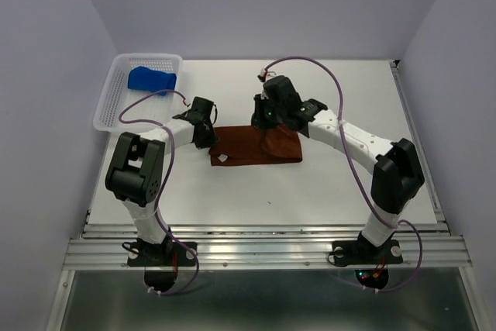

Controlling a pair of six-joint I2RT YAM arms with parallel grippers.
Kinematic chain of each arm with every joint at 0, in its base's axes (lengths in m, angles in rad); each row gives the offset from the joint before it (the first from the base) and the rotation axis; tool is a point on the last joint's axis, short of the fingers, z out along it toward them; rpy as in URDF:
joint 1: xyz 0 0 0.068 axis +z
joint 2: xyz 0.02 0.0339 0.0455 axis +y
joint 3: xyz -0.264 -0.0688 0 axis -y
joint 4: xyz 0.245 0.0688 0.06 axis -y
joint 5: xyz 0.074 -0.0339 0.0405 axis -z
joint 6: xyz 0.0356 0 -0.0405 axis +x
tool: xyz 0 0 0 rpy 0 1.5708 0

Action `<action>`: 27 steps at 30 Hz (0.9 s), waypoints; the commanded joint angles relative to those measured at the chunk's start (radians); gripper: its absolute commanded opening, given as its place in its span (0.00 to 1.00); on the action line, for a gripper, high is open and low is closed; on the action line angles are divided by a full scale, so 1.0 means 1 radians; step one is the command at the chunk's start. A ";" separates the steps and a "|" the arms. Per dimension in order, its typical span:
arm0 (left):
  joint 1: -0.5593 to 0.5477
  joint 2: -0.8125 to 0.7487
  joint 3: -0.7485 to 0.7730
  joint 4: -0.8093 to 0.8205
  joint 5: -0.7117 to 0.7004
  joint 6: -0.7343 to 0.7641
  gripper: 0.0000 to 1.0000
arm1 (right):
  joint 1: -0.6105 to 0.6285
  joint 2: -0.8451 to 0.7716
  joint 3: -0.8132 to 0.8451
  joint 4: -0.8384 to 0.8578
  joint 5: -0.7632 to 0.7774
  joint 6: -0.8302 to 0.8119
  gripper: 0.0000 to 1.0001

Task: Roll the towels
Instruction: Fold the towel

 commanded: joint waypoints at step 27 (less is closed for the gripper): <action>0.013 -0.160 -0.002 -0.173 -0.140 -0.162 0.25 | 0.184 0.479 0.472 0.010 0.048 0.022 0.38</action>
